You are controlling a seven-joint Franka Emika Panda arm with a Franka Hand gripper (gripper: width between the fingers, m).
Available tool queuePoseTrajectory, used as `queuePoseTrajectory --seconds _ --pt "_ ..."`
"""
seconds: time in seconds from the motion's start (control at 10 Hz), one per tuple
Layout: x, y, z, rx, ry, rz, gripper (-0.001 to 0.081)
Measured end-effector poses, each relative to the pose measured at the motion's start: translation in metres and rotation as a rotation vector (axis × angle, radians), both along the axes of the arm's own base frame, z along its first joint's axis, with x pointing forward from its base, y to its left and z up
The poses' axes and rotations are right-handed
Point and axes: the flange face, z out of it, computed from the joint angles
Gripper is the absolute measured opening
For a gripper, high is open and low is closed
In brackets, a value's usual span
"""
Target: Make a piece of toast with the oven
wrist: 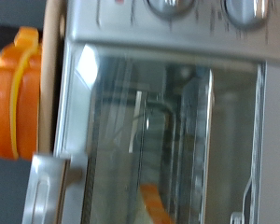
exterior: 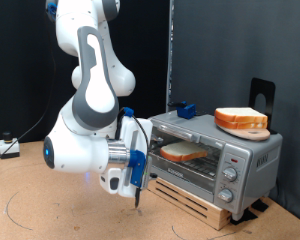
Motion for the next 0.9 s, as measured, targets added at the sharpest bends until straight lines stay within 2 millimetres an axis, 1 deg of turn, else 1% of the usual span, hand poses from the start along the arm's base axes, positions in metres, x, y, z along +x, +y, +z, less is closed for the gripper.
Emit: queuePoseTrajectory --seconds 0.2,0.3,0.4,0.6,0.7,0.9 --pt "0.022 0.009 -0.005 0.015 -0.032 0.01 0.0801" --pt "0.034 0.014 -0.009 -0.011 -0.049 0.003 0.0801" --pt "0.042 0.018 -0.011 -0.033 -0.059 0.0 0.0801" --pt "0.042 0.018 -0.011 -0.014 -0.059 -0.012 0.0801" --pt "0.046 0.019 -0.012 -0.002 -0.071 -0.013 0.0801" --pt "0.061 0.026 -0.022 0.016 -0.087 0.002 0.0801"
